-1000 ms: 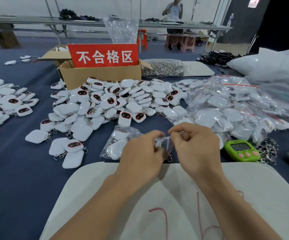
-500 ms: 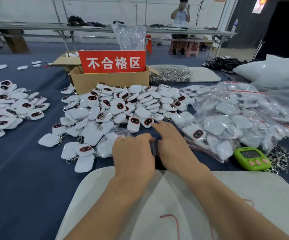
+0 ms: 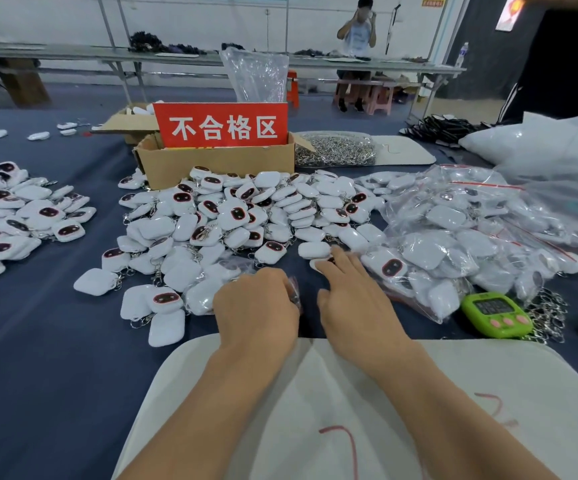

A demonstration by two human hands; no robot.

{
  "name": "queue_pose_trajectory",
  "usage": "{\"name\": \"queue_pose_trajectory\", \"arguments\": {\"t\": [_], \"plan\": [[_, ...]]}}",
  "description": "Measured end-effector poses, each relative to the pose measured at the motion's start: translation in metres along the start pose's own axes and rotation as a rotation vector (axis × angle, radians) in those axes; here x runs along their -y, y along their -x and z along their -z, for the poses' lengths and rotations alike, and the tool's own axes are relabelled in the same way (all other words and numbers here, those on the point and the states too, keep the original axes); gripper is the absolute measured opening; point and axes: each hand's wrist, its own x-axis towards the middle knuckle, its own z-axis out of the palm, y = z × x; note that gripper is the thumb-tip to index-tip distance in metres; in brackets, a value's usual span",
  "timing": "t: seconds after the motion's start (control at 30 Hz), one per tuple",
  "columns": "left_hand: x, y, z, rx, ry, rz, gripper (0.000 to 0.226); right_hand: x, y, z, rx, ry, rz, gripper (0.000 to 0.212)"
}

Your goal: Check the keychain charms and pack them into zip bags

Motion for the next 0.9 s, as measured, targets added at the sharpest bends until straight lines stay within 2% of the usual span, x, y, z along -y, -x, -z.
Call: {"name": "queue_pose_trajectory", "arguments": {"t": [0.17,0.23,0.33,0.4,0.47,0.57,0.67,0.77,0.9], "plan": [[-0.001,0.003,-0.001,-0.030,0.043,-0.011,0.014,-0.003,0.036,0.017,-0.074,-0.081,-0.090,0.019],[-0.003,0.006,-0.002,-0.018,0.075,-0.018,0.020,-0.004,0.039,0.020,-0.080,-0.136,-0.142,0.022],[-0.008,0.013,0.001,-0.036,0.097,-0.062,0.024,-0.008,0.036,0.022,-0.021,-0.114,-0.181,0.045],[-0.009,0.015,0.003,-0.041,0.128,-0.083,0.029,-0.008,0.033,0.023,-0.022,-0.150,-0.166,0.043],[-0.009,0.014,0.004,-0.087,0.141,-0.110,0.039,-0.008,0.030,0.026,-0.093,-0.287,-0.151,0.040],[-0.013,0.013,0.003,-0.200,0.290,-0.277,0.030,-0.006,0.028,0.027,-0.182,-0.519,-0.189,0.041],[-0.017,0.017,0.002,-0.087,0.471,-0.395,0.042,-0.006,0.025,0.029,-0.205,-0.718,-0.224,0.039],[-0.019,0.017,0.003,-0.071,0.607,-0.322,0.024,-0.005,0.023,0.036,-0.246,-0.971,-0.273,0.038],[-0.017,0.017,0.004,-0.015,0.813,-0.228,0.025,-0.006,0.021,0.042,-0.181,-1.341,-0.314,0.029]]}}
